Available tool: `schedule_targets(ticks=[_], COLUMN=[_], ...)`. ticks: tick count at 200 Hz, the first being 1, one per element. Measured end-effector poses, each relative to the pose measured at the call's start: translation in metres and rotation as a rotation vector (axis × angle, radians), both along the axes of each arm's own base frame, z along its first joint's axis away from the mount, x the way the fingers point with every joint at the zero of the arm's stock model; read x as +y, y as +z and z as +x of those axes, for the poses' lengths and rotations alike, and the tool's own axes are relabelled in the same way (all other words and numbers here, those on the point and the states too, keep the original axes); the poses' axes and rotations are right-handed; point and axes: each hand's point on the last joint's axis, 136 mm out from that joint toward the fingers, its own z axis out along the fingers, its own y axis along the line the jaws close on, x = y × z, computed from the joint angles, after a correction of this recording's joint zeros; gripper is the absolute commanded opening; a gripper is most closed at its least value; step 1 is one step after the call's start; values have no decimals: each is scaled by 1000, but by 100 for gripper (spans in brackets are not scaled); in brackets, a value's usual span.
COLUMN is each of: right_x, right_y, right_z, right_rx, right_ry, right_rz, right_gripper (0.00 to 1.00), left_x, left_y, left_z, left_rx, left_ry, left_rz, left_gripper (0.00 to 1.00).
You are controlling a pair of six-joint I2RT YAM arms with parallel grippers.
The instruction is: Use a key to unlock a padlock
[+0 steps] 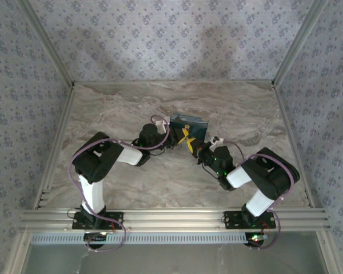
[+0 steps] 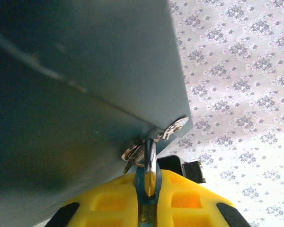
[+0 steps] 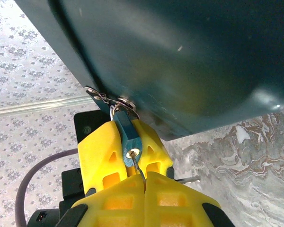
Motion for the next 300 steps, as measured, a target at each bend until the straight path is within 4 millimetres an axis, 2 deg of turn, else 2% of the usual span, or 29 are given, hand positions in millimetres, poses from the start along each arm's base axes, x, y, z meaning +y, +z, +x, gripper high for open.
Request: schedule_targets(ticks=[55, 86, 131, 177, 207, 244, 300], right_x=[3, 4, 5, 5, -1, -14, -40], right_y=[-1, -4, -9, -15, -29, -36, -6], right_z=[13, 21, 20, 17, 4, -13, -42], right_rx=[1, 7, 17, 18, 46, 62, -26], right_ry=[-7, -3, 19, 60, 96, 139, 203], right_rz=[-18, -19, -30, -66, -117, -220, -488], right_gripper=[0, 0, 0, 25, 33, 34, 38], left_x=[-1, 1, 1, 0, -4, -10, -11], left_y=[0, -4, -8, -13, -22, -31, -35], left_z=[2, 7, 6, 1, -10, -23, -27], left_rx=[-5, -6, -2, 8, 26, 49, 60], left_ry=[28, 75, 97, 71, 29, -39, -63], left_rz=[4, 15, 26, 38, 55, 65, 68], left_gripper=[1, 0, 0, 2, 3, 3, 4])
